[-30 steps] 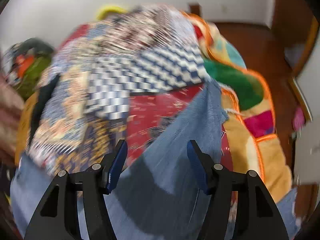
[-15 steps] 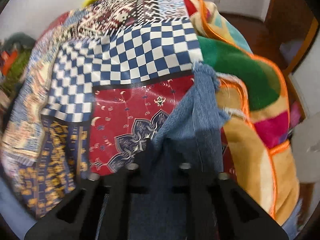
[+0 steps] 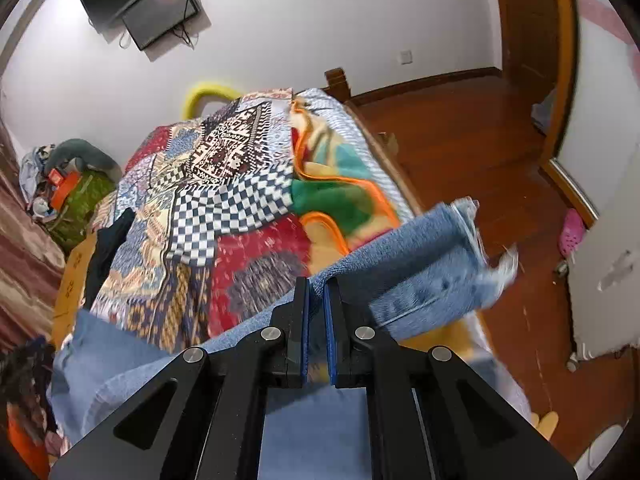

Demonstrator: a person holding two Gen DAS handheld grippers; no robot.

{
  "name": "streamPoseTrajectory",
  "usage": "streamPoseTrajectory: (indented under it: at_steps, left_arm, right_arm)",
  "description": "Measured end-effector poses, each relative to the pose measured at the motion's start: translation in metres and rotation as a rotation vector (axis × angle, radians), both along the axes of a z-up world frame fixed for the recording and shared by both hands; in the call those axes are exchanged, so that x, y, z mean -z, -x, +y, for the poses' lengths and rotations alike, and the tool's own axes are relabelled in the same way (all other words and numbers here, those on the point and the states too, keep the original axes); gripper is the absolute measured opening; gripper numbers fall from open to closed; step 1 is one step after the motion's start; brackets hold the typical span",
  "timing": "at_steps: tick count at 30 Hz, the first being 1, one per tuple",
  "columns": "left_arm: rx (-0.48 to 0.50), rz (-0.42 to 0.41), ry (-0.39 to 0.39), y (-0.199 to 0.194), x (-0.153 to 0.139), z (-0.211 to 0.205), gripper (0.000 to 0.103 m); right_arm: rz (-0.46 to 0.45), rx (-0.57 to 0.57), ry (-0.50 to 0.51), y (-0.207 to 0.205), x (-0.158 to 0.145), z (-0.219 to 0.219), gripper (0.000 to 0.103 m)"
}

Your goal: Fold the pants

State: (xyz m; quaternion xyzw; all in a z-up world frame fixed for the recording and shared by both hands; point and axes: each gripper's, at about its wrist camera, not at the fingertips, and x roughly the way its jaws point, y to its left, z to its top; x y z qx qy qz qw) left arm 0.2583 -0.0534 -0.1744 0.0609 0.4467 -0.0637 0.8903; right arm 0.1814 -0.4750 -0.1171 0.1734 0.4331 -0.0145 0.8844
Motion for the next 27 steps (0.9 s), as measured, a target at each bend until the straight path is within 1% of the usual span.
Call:
streamPoseTrajectory:
  at_steps: [2, 3, 6, 8, 10, 12, 14, 15, 18, 21, 22, 26, 27]
  left_arm:
    - [0.013, 0.001, 0.008, 0.002, 0.000, -0.009, 0.080]
    - [0.015, 0.004, 0.010, 0.003, 0.001, -0.011, 0.080]
    - [0.023, 0.020, 0.009, 0.007, 0.007, -0.017, 0.080]
    - [0.024, 0.032, -0.010, 0.009, 0.013, -0.019, 0.080]
    - [0.025, 0.047, -0.021, 0.011, 0.019, -0.021, 0.080]
    - [0.029, 0.075, -0.013, 0.012, 0.027, -0.020, 0.080]
    - [0.034, 0.091, -0.016, 0.014, 0.036, -0.020, 0.080]
    - [0.037, 0.090, -0.027, 0.016, 0.039, -0.022, 0.080]
    - [0.049, 0.054, -0.070, 0.023, 0.044, -0.028, 0.082]
    - [0.053, 0.048, -0.067, 0.023, 0.044, -0.027, 0.082]
    - [0.052, 0.052, -0.057, 0.022, 0.044, -0.025, 0.083]
    - [0.050, 0.063, -0.022, 0.021, 0.046, -0.021, 0.083]
    - [0.050, 0.064, -0.017, 0.020, 0.046, -0.021, 0.084]
  right_arm:
    - [0.022, 0.013, -0.008, 0.012, 0.012, -0.002, 0.009]
    - [0.048, 0.021, -0.007, 0.021, 0.021, -0.003, 0.009]
    - [0.168, 0.025, 0.008, 0.047, 0.050, -0.006, 0.012]
    - [0.230, 0.062, 0.044, 0.059, 0.062, -0.005, 0.013]
    - [0.224, 0.090, 0.042, 0.065, 0.061, -0.004, 0.015]
    - [0.185, 0.123, 0.006, 0.066, 0.054, -0.009, 0.023]
    - [0.151, 0.155, -0.020, 0.060, 0.049, -0.013, 0.042]
    - [0.149, 0.166, -0.023, 0.054, 0.049, -0.012, 0.044]
    - [0.190, 0.173, -0.039, 0.035, 0.056, -0.014, 0.045]
    - [0.248, 0.184, -0.020, 0.014, 0.073, -0.017, 0.045]
    - [0.277, 0.201, -0.020, 0.005, 0.083, -0.022, 0.045]
    - [0.412, 0.264, -0.108, -0.013, 0.127, -0.043, 0.045]
    - [0.444, 0.265, -0.124, -0.016, 0.139, -0.044, 0.044]
